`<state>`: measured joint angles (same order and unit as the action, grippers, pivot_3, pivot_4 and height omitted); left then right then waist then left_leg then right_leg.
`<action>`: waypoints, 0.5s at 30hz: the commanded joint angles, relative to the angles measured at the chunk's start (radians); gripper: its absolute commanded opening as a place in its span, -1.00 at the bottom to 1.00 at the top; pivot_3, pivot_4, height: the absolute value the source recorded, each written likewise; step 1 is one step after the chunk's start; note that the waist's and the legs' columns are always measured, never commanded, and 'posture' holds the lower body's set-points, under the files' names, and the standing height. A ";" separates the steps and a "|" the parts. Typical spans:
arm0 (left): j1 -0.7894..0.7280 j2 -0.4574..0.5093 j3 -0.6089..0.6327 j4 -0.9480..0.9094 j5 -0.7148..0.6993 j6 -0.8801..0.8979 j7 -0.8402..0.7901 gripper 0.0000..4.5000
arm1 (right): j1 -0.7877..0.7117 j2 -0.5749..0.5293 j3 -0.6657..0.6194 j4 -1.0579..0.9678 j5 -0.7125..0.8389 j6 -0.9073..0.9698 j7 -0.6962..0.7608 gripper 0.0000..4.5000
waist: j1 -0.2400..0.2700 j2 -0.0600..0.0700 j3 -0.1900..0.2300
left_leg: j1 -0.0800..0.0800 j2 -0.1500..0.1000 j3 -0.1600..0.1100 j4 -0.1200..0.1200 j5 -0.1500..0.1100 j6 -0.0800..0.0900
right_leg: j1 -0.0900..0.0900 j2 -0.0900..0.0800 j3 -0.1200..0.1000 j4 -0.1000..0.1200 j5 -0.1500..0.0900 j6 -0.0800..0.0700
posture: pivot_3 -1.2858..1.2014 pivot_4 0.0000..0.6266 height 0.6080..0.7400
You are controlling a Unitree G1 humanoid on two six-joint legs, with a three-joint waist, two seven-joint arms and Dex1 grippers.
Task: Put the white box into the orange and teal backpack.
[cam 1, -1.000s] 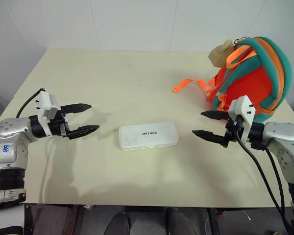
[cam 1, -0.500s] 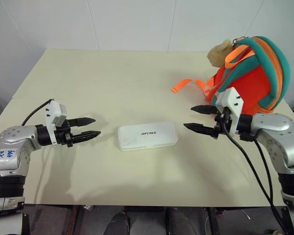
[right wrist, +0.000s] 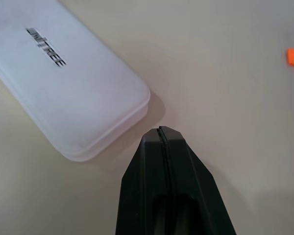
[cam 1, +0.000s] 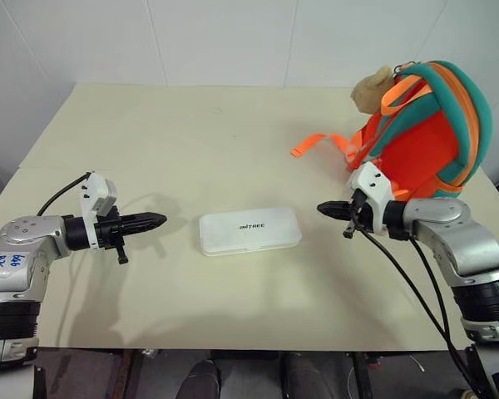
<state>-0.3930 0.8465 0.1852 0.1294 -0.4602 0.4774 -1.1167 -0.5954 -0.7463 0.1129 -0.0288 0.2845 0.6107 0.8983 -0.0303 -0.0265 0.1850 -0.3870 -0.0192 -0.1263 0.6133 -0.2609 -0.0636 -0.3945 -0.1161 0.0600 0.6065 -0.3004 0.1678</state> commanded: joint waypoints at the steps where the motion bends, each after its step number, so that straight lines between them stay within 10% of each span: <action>1: 0.006 0.009 -0.019 -0.022 0.010 0.064 0.029 -1.00 | -0.055 0.020 0.020 0.056 -0.051 -0.023 -0.016 -0.95 | 0.000 0.000 0.000 | 0.000 0.000 0.000 0.000 0.000 0.000 | 0.000 0.000 0.000 0.000 0.000 0.000 | 0.03 -0.52 1.00; 15: 0.002 -0.070 -0.100 -0.081 -0.038 0.268 0.063 -1.00 | -0.093 0.036 0.110 0.127 -0.145 -0.015 0.048 -0.95 | 0.002 0.000 0.000 | 0.000 0.000 0.001 0.000 0.000 -0.001 | -0.001 0.000 -0.001 0.001 0.000 0.000 | 0.03 -0.52 1.00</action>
<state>-0.3832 0.7775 0.0811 0.0815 -0.4758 0.7373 -1.0535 -0.6792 -0.6938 0.2334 0.1256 0.1429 0.5953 0.9324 -0.0284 -0.0266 0.1850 -0.3872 -0.0194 -0.1251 0.6132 -0.2610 -0.0647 -0.3956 -0.1162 0.0589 0.6070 -0.3003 0.1676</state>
